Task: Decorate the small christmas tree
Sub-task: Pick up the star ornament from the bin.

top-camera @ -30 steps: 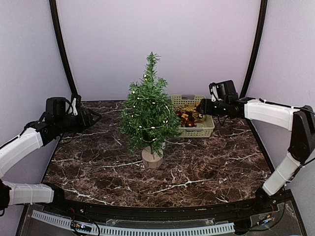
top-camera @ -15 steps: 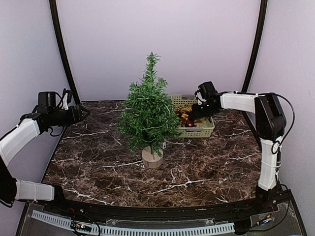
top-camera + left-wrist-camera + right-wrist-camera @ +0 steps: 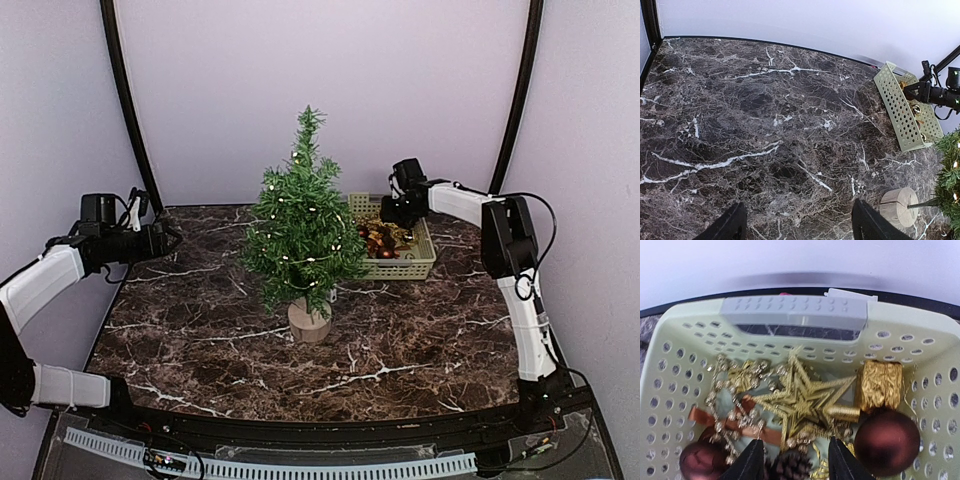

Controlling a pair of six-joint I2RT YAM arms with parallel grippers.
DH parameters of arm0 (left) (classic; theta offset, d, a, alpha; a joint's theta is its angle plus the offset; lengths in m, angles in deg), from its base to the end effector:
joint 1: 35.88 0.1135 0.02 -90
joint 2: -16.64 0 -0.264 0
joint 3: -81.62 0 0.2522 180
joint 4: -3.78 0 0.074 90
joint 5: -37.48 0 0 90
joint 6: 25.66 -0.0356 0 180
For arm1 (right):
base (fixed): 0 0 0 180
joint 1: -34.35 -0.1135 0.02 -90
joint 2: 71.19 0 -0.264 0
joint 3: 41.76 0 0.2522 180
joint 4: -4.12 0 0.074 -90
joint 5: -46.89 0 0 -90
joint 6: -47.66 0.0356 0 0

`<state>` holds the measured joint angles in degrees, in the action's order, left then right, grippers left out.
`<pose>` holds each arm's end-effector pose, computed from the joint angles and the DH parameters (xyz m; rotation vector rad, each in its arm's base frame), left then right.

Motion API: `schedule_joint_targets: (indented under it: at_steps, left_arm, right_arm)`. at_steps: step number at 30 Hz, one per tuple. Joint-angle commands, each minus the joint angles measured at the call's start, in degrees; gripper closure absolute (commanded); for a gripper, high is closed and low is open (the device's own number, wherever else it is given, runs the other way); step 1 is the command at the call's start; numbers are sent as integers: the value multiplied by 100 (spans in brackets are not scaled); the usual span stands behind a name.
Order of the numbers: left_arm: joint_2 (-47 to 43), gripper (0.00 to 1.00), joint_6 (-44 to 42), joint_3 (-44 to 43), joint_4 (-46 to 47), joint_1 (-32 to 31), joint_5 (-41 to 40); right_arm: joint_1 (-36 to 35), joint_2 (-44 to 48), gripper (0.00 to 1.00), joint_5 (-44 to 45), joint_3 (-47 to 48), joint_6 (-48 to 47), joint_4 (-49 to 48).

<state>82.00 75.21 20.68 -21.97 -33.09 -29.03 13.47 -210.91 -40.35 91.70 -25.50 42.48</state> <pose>0.2540 -0.0018 0.2804 -0.0003 2.0901 -0.5145 0.5146 0.1945 0.1797 -0.0595 2.3634 0.2656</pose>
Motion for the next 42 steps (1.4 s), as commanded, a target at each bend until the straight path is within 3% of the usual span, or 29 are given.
schedule_joint_targets:
  at_steps: [1, 13, 19, 24, 31, 42]
  left_arm:
    - [-20, 25, -122, 108, 139, 42, -15]
    - [-7, 25, -87, 154, 164, 38, -11]
    - [-41, 25, -89, 175, 160, 38, -29]
    - [-35, 26, -73, 174, 155, 38, -16]
    - [-50, 25, -53, 199, 170, 46, -15]
    - [-37, 25, -64, 183, 163, 44, -8]
  right_arm:
    - [58, -416, 56, 100, 588, 223, 120]
    - [76, -937, 49, 306, 897, 204, 294]
    - [52, -1040, 46, -459, 939, 202, 161]
    - [-67, -1022, 40, 89, 963, -13, 149]
    - [-198, -664, 65, 968, 533, -220, -168]
    - [-214, -236, 96, 793, 164, -78, -663]
